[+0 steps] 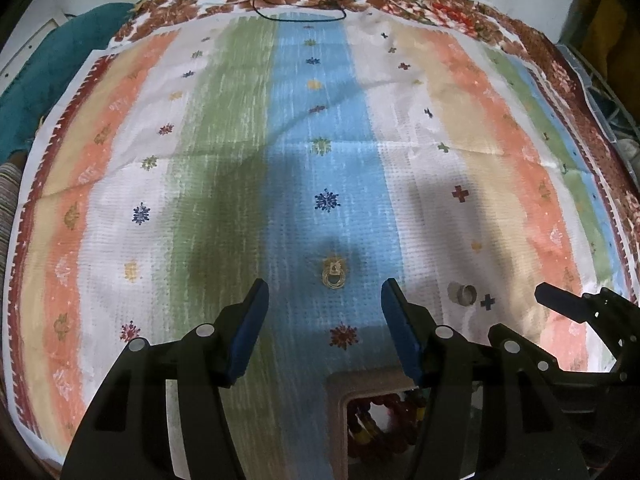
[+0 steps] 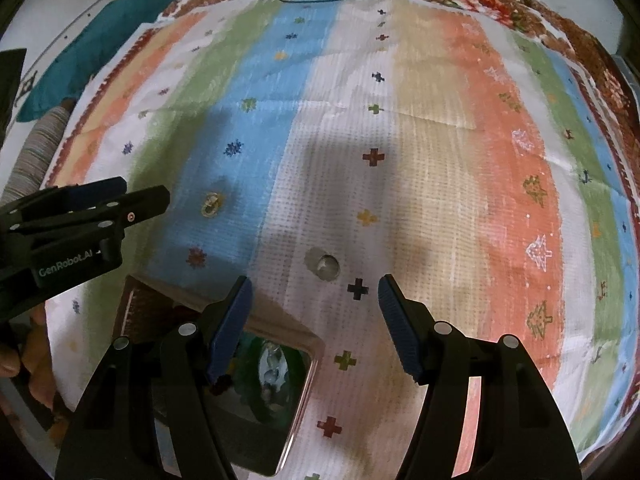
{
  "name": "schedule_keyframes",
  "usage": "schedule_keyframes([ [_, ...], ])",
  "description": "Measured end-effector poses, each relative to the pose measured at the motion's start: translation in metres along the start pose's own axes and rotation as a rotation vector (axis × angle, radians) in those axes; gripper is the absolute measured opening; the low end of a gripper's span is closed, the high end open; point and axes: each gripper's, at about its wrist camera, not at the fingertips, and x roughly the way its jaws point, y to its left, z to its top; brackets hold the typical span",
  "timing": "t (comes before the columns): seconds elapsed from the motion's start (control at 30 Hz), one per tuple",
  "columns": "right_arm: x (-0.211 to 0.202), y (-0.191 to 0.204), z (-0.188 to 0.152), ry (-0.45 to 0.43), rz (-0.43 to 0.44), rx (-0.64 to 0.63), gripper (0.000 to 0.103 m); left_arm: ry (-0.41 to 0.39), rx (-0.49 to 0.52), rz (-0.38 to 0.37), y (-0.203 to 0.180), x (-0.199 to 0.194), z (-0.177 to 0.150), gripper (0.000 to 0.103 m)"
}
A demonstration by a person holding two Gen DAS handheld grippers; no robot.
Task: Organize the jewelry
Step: 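Move both grippers to the small gold ring and silver ring on the cloth, then grasp the small gold ring with left gripper while right grasps the silver ring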
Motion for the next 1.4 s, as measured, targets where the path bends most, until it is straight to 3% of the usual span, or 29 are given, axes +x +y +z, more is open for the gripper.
schedule_keyframes([
  [0.73,0.036,-0.006,0.017,0.075,0.031,0.032,0.065,0.104,0.049,0.003,-0.007,0.047,0.018,0.059],
  [0.8,0.04,-0.006,0.019,0.087,0.024,0.028,0.056,0.117,0.052,0.002,-0.007,0.052,0.02,0.059],
  [0.9,0.047,-0.005,0.02,0.105,0.03,0.027,0.053,0.137,0.034,-0.023,-0.003,0.059,0.022,0.059],
  [1.17,0.062,-0.004,0.024,0.136,0.016,0.007,0.05,0.185,0.02,-0.061,0.001,0.074,0.022,0.04],
  [1.4,0.072,-0.004,0.027,0.154,0.008,-0.006,0.036,0.196,0.043,-0.044,-0.004,0.084,0.023,0.03],
])
